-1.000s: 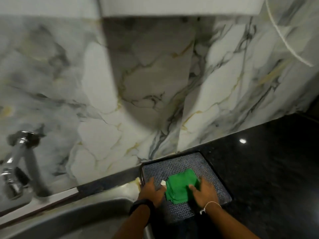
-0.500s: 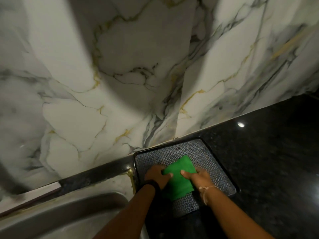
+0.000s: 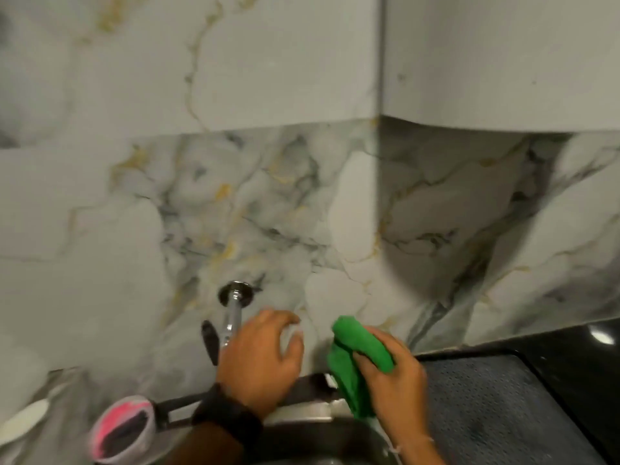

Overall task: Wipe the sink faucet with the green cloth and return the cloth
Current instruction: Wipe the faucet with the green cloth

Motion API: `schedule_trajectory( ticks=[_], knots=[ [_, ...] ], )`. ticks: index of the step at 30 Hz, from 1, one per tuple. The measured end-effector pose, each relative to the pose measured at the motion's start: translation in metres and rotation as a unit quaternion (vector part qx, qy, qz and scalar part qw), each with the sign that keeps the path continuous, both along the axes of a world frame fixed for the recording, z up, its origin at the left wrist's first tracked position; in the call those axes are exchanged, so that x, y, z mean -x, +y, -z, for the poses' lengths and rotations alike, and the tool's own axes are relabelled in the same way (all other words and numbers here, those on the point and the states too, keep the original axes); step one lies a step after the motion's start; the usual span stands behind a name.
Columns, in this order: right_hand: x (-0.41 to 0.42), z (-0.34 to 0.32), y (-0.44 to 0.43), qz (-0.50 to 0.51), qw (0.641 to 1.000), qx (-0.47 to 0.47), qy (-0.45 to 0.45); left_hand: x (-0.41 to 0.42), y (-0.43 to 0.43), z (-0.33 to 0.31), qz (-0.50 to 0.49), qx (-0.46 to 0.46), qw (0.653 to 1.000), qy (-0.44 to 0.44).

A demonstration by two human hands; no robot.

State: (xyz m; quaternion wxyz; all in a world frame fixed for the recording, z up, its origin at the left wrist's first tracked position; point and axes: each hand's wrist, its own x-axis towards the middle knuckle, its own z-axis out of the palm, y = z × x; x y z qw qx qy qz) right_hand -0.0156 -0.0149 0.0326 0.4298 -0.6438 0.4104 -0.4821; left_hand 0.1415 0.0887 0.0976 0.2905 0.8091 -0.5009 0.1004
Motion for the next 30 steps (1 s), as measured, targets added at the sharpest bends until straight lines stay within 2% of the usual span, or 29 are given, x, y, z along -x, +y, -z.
schedule_trajectory(
  ticks=[2, 5, 7, 9, 11, 12, 13, 15, 16, 17, 18, 20, 22, 24, 26, 27, 30],
  knots=[
    [-0.053, -0.040, 0.011, -0.056, 0.975, 0.186, 0.110, -0.052, 0.016, -0.049, 0.008, 0.094, 0.991, -0.089],
    [-0.133, -0.079, 0.019, -0.124, 0.879, 0.376, 0.267, -0.120, 0.013, -0.104, -0.024, 0.137, 0.961, -0.238],
    [-0.174, -0.086, 0.019, -0.158, 0.792, 0.445, 0.388, -0.162, 0.001, -0.123, -0.014, 0.113, 0.937, -0.330],
    [-0.198, -0.080, 0.013, -0.185, 0.732, 0.476, 0.451, -0.204, -0.013, -0.131, 0.010, 0.076, 0.900, -0.428],
    [-0.203, -0.069, 0.004, -0.174, 0.728, 0.511, 0.422, -0.238, -0.023, -0.131, 0.039, 0.075, 0.856, -0.511],
    [-0.200, -0.064, 0.000, -0.170, 0.743, 0.510, 0.399, -0.247, -0.027, -0.131, 0.051, 0.085, 0.833, -0.544],
    [-0.202, -0.051, -0.008, -0.162, 0.774, 0.494, 0.362, -0.257, -0.031, -0.124, 0.057, 0.097, 0.819, -0.563],
    [-0.204, -0.034, -0.012, -0.160, 0.878, 0.382, 0.238, -0.270, -0.039, -0.117, 0.059, 0.121, 0.799, -0.587],
    [-0.207, -0.027, -0.012, -0.163, 0.937, 0.271, 0.149, -0.273, -0.042, -0.116, 0.058, 0.128, 0.793, -0.592],
    [-0.209, -0.018, -0.013, -0.162, 0.975, 0.144, 0.050, -0.273, -0.043, -0.116, 0.059, 0.134, 0.790, -0.596],
    [-0.209, -0.011, -0.014, -0.169, 0.985, 0.012, -0.043, -0.273, -0.044, -0.117, 0.058, 0.136, 0.788, -0.598],
    [-0.209, 0.007, -0.012, -0.182, 0.944, -0.213, -0.171, -0.274, -0.044, -0.116, 0.061, 0.134, 0.788, -0.598],
    [-0.211, 0.015, -0.003, -0.221, 0.860, -0.396, -0.234, -0.273, -0.043, -0.116, 0.061, 0.133, 0.787, -0.600],
    [-0.217, 0.016, 0.012, -0.272, 0.764, -0.531, -0.244, -0.273, -0.043, -0.117, 0.059, 0.129, 0.783, -0.606],
    [-0.222, 0.012, 0.023, -0.300, 0.704, -0.604, -0.221, -0.273, -0.044, -0.117, 0.056, 0.129, 0.779, -0.611],
    [-0.225, 0.010, 0.026, -0.303, 0.695, -0.618, -0.210, -0.274, -0.044, -0.117, 0.056, 0.129, 0.778, -0.612],
    [-0.225, 0.006, 0.026, -0.286, 0.710, -0.610, -0.206, -0.275, -0.045, -0.117, 0.053, 0.128, 0.776, -0.616]
  ],
)
